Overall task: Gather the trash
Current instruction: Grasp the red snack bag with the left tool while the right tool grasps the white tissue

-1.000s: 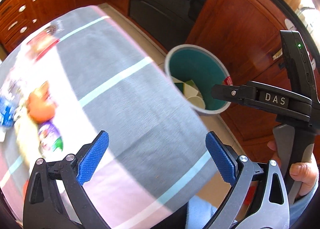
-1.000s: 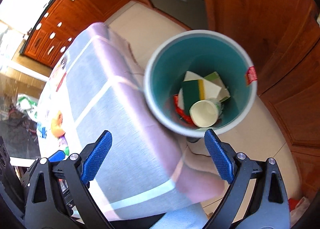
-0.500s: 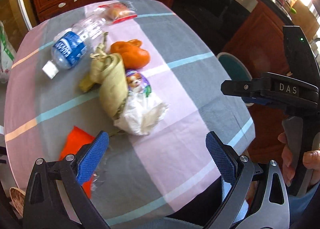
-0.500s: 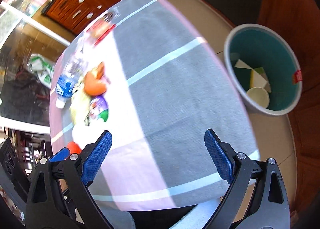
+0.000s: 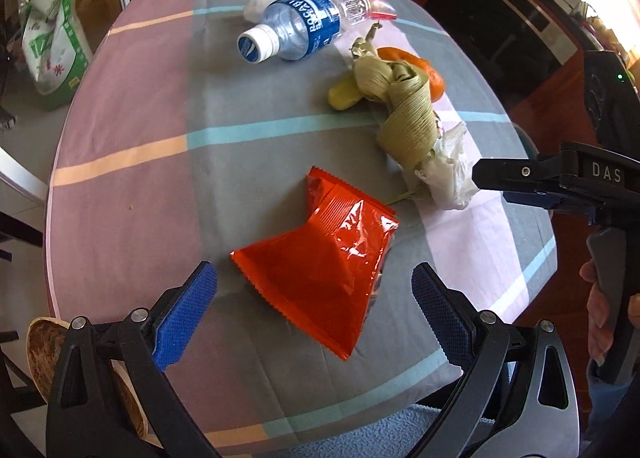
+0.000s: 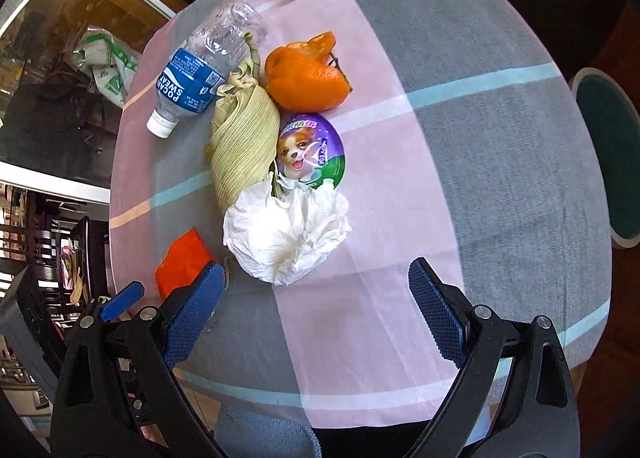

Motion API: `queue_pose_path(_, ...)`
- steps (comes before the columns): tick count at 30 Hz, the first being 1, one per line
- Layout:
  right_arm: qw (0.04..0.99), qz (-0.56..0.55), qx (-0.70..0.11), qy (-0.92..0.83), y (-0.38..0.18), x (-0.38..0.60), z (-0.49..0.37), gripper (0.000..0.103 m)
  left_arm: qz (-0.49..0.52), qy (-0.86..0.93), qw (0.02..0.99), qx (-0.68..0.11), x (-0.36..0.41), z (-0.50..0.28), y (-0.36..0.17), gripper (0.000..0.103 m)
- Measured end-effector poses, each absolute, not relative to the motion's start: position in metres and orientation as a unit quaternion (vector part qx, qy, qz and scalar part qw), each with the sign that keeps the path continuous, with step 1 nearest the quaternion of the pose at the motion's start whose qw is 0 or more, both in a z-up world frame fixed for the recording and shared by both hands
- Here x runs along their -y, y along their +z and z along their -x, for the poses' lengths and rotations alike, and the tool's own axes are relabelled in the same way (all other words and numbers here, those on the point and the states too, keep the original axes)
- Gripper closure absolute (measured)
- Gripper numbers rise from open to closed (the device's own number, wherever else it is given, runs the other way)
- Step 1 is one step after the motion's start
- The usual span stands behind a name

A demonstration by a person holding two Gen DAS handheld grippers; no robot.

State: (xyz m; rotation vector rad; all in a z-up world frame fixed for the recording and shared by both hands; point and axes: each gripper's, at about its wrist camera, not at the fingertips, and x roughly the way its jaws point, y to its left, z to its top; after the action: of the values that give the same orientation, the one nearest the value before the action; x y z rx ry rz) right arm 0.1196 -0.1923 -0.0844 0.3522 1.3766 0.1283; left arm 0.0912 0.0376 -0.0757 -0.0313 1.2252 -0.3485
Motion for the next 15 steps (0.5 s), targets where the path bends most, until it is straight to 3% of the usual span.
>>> queue_pose_path(13, 0.763, -0.142, -0.627, 0.066, -0.102, 0.179, -0.127, 0.014, 0.021, -0.163, 0.796, -0.583, -0.043, -0.094, -0.092, 0.005)
queue_pose_path(15, 0.765, -0.139, -0.624, 0.071, -0.103, 0.179, -0.126, 0.024, 0.022, -0.162, 0.794, -0.585, -0.045, -0.093, -0.094, 0.005)
